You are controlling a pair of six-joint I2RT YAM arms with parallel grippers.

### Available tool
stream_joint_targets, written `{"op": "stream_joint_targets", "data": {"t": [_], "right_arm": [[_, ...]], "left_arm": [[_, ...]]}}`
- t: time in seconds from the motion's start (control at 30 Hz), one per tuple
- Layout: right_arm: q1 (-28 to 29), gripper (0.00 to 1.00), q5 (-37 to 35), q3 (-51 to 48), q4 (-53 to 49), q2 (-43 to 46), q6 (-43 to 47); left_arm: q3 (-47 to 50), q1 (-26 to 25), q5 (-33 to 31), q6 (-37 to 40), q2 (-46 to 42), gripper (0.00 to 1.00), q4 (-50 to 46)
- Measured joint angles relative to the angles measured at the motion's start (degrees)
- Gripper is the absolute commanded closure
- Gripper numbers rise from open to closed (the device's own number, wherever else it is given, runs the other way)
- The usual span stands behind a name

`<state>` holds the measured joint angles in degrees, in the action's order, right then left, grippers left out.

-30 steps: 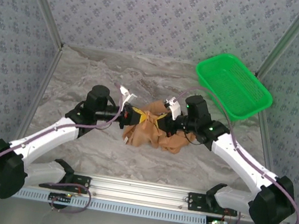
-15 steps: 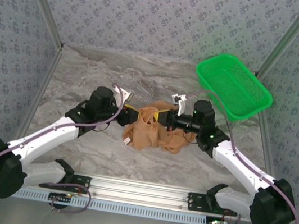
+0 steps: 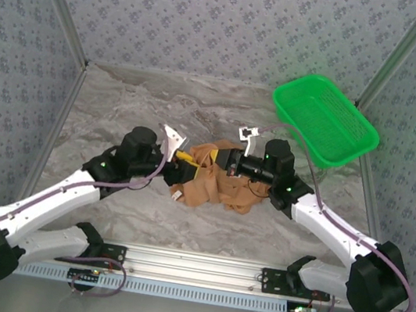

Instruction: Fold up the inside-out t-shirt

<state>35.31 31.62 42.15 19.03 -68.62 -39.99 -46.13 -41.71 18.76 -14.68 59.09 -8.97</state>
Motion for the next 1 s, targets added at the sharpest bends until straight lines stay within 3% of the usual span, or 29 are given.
{"op": "stream_joint_targets", "data": {"t": [0.4,0.67,0.93,1.0], "right_arm": [[0.37,1.0,-1.05,-0.02,-0.04,0.2,-0.15],[0.5,1.0,-1.73,0.0,-0.61,0.35,-0.07],[1.44,0.99,-9.57,2.54,-11.41,1.95,9.77],[1.62,0.91,-11.06,4.35,-14.05,1.95,12.98]], "left_arm": [[-3.85,0.0,2.27,2.12,6.47,0.63,0.0],[-4.52,0.04,2.54,2.82,7.91,1.0,0.07],[-4.59,4.44,11.87,-4.33,4.94,1.0,5.14],[-4.59,6.27,14.16,-7.5,3.85,1.0,6.82]]}}
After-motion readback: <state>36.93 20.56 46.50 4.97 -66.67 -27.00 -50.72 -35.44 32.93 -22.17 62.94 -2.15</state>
